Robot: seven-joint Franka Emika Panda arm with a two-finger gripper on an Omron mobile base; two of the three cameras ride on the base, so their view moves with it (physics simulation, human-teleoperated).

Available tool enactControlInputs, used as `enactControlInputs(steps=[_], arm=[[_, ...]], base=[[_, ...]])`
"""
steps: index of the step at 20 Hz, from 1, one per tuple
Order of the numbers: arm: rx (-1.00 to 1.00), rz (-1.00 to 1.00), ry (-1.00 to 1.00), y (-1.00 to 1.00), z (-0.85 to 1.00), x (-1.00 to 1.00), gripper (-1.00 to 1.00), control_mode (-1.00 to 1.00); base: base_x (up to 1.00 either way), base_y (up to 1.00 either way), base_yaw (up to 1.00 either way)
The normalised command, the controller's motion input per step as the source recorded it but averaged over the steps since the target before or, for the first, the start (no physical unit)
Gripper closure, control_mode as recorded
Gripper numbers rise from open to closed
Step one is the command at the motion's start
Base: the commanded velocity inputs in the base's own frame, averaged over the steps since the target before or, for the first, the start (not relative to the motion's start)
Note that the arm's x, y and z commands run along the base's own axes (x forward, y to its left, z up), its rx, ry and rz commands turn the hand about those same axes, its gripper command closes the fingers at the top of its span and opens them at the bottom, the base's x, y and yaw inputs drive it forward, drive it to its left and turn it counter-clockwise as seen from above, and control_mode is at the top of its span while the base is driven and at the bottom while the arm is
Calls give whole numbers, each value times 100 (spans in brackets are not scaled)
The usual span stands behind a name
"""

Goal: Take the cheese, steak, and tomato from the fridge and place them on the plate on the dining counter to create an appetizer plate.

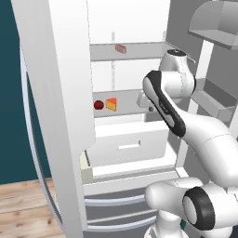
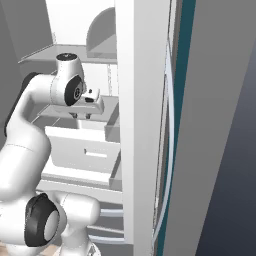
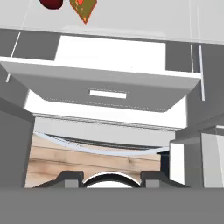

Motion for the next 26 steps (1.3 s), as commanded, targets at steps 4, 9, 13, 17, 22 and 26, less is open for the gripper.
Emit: enactControlInputs(steps=[4,9,13,17,22,26], arm=[[0,1,1,0,-5,-11,-100,-100],[-1,1,-3,31,-26,-20,-100,-100],[-5,0,-8,62,-37,-6,-100,-100],[-1,0,-11,56,-20,0,-100,-100],[0,-6,-2,3,-2,26,-100,-100],[0,-8,-11,-9,-1,14,-100,-100]], base=[[0,0,0],[0,0,0],[0,0,0],[0,0,0],[0,0,0],[0,0,0]])
